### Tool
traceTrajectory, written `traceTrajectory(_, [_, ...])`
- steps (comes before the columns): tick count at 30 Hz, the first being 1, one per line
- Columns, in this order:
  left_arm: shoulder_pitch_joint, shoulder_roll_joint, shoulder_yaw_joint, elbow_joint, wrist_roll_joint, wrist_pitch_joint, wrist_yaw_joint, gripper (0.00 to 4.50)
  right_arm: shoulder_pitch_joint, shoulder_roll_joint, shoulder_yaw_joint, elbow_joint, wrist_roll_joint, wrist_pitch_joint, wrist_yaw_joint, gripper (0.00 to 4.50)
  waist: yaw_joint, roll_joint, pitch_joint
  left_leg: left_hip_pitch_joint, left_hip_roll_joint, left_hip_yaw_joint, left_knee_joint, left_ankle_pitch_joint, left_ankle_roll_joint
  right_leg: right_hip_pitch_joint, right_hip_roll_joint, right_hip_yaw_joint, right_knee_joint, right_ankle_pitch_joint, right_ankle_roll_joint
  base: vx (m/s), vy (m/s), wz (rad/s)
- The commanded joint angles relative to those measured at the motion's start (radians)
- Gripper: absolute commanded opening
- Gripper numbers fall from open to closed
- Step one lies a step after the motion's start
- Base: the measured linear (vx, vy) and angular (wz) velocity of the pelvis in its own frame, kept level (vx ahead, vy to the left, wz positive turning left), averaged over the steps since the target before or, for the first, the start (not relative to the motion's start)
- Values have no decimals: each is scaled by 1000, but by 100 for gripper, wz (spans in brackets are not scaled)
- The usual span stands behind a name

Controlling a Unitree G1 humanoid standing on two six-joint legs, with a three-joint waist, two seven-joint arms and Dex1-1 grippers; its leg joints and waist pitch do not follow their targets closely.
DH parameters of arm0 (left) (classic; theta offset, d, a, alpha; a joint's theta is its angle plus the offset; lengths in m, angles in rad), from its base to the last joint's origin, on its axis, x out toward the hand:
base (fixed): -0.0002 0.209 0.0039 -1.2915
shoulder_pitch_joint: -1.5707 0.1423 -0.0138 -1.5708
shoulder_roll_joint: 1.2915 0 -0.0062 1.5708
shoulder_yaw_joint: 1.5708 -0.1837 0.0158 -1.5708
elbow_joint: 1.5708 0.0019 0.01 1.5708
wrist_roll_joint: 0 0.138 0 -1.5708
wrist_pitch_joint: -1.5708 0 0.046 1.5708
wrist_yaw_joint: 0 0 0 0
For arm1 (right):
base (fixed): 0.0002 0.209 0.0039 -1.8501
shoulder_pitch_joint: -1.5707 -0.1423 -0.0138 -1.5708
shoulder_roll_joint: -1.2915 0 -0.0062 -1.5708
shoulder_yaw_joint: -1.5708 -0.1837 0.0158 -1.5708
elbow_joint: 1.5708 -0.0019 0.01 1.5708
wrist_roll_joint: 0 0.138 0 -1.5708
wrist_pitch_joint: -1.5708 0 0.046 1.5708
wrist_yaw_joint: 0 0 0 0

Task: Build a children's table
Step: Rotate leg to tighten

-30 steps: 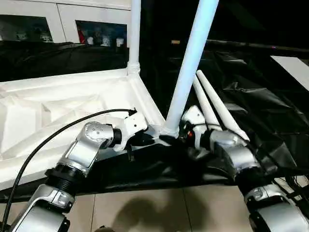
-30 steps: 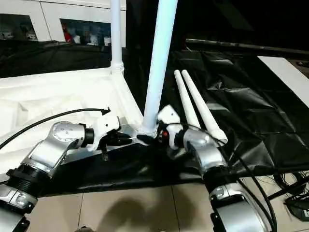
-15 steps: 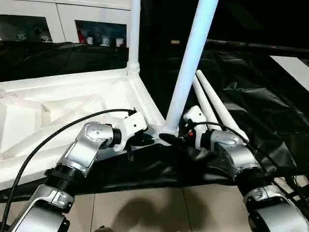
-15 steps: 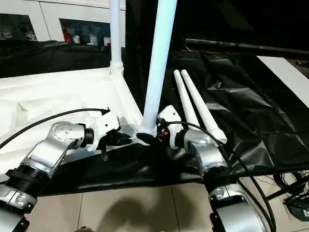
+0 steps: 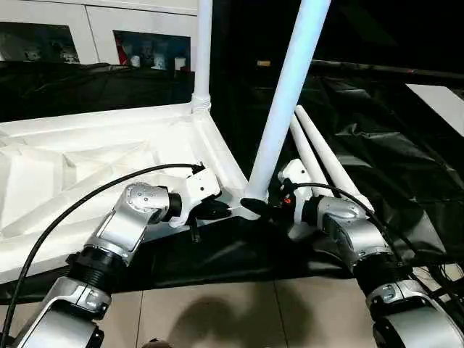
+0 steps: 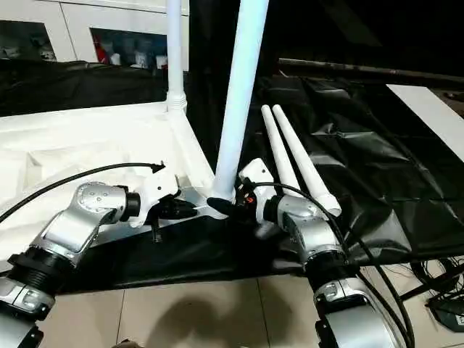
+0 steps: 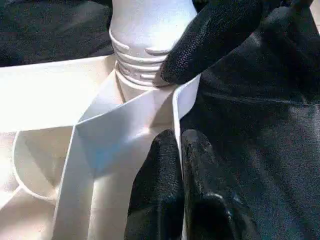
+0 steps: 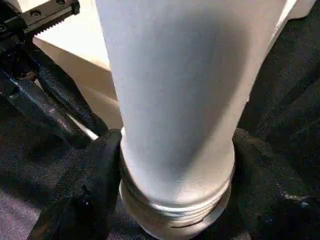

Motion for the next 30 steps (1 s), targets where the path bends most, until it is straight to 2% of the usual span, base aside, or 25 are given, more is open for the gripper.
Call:
traceTrajectory(1, [19,-9,-23,-6,-19,-18,-32,0,10,1,-19,-8,10,5,10,277,3,3,-62,4,12,4,-47,-85,53,55,-70,51,-69,9,-208,0,0,0])
traceTrajectory(5, [16,-18,-18,3,-15,-8,-10,0,14,18,-37,6,15,6,-37,276,2,4,-61,5,13,4,-48,-86,51,54,-70,51,-69,9,-210,0,0,0])
traceTrajectory(8, [-15,-66,-5,59,15,30,96,0,4,65,-100,68,29,-10,-208,276,-1,5,-57,7,13,4,-51,-114,37,50,-72,51,-75,-40,-205,0,0,0])
traceTrajectory(9, [-39,-99,2,99,34,50,169,0,-4,92,-132,100,34,-16,-312,276,-2,7,-55,11,13,3,-53,-154,12,46,-74,51,-83,-120,-192,0,0,0])
traceTrajectory(10, [-39,-99,2,99,34,50,169,0,-4,92,-132,100,34,-16,-312,275,-2,8,-53,13,14,2,-55,-176,-1,44,-75,51,-87,-167,-182,0,0,0])
traceTrajectory(12, [-79,-165,14,166,60,92,296,0,-20,135,-172,148,32,-29,-487,275,-4,6,-53,13,14,1,-55,-185,-11,42,-75,51,-89,-187,-173,0,0,0])
traceTrajectory(13, [-97,-196,20,195,68,108,350,0,-29,155,-190,170,32,-40,-566,275,-5,9,-54,15,13,1,-55,-192,-19,40,-74,52,-90,-195,-164,0,0,0])
traceTrajectory(15, [-121,-241,22,231,75,120,407,0,-44,188,-212,190,37,-56,-648,275,-4,10,-56,14,9,0,-54,-201,-23,40,-73,53,-92,-198,-149,0,0,0])
traceTrajectory(18, [-146,-287,14,268,91,120,458,0,-70,226,-212,210,14,-68,-735,275,0,10,-58,10,7,0,-52,-181,-9,42,-72,53,-89,-152,-142,0,0,0])
traceTrajectory(19, [-161,-314,4,289,105,112,482,0,-95,250,-181,228,-25,-90,-762,275,-3,13,-61,8,7,0,-52,-168,-5,42,-71,53,-86,-124,-146,0,0,0])
traceTrajectory(21, [-166,-322,-1,298,111,102,483,0,-104,261,-156,234,-44,-109,-740,275,-2,12,-60,6,7,-1,-51,-158,0,46,-70,51,-84,-89,-150,0,0,0])
traceTrajectory(22, [-169,-324,0,305,111,99,486,0,-107,265,-150,239,-47,-117,-730,310,0,12,-62,6,7,0,-50,-149,6,48,-70,51,-81,-64,-153,0,0,0])
traceTrajectory(23, [-167,-318,-3,305,113,85,478,0,-106,265,-149,238,-44,-129,-711,310,0,11,-62,5,7,0,-50,-146,10,48,-69,51,-80,-53,-154,0,0,0])
traceTrajectory(25, [-161,-302,-5,300,109,76,461,0,-101,263,-148,232,-33,-150,-667,345,1,8,-60,5,7,0,-50,-151,23,50,-71,50,-81,-54,-159,0,0,0])
traceTrajectory(26, [-153,-288,-3,288,101,67,441,0,-97,251,-141,225,-40,-159,-653,347,1,4,-60,3,7,0,-51,-153,26,50,-71,50,-82,-61,-158,0,0,0])
traceTrajectory(27, [-144,-269,3,272,91,62,415,0,-94,232,-141,218,-43,-159,-640,353,1,5,-59,3,7,0,-51,-157,29,50,-73,50,-84,-77,-159,0,0,0])
traceTrajectory(28, [-139,-258,4,265,88,56,401,0,-93,221,-144,213,-41,-156,-634,377,0,3,-59,1,7,0,-51,-158,29,51,-73,49,-84,-88,-156,0,0,0])
traceTrajectory(29, [-132,-242,6,256,83,46,379,0,-91,206,-150,203,-32,-149,-606,377,-3,-2,-58,0,6,0,-51,-154,30,52,-72,49,-85,-102,-152,0,0,0])
traceTrajectory(30, [-130,-237,6,253,82,43,372,0,-90,201,-151,200,-30,-147,-598,377,-3,1,-58,0,7,0,-50,-159,32,51,-74,50,-86,-116,-151,0,0,0])
